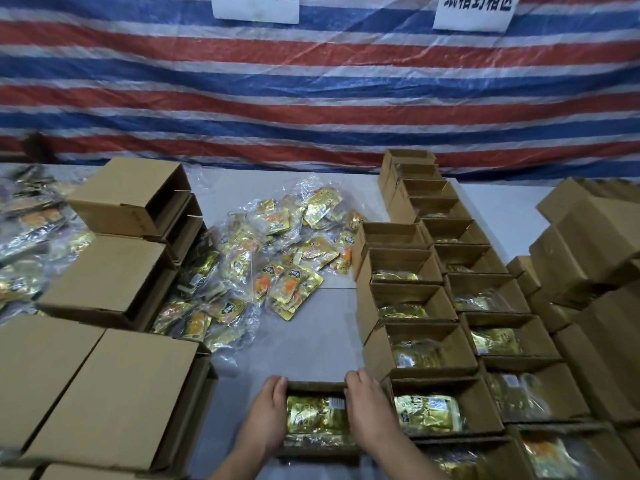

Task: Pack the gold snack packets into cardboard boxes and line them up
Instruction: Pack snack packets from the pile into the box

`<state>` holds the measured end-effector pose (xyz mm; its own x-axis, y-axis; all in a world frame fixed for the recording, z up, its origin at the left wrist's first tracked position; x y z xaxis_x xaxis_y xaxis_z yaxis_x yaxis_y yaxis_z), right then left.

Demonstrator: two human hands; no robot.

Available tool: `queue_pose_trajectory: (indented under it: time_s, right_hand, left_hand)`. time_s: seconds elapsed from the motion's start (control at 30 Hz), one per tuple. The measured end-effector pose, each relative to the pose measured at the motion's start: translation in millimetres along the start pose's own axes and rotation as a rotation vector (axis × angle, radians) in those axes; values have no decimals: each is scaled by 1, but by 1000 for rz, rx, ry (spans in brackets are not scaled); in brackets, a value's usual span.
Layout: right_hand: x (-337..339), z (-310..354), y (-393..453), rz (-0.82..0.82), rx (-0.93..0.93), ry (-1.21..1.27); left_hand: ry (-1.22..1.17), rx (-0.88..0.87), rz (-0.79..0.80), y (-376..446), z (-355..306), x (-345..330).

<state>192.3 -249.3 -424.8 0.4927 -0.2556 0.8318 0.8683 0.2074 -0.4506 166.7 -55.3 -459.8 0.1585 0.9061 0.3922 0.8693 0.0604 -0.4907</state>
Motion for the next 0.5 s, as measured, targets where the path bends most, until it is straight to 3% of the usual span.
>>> queue_pose_trajectory:
  time_s: [0.27, 0.5]
  right_hand:
    - [2, 7, -7, 77, -53, -56]
    - [-14, 13, -38, 52, -50, 45]
  left_hand:
    - [25, -38, 124, -11, 3, 9]
    - [130, -16, 67, -29, 13, 12]
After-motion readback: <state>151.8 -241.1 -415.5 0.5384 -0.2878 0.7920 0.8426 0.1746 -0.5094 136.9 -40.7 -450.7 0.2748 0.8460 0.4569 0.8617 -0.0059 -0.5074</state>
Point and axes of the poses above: each hand's wrist, its own y-axis towards the middle knuckle, its own x-axis out of the back of the hand, z = x × y, the point moved 4 cm from there along y, towards the middle knuckle, and after that the axes turned 11 degrees about z, right-handed, at the moved point
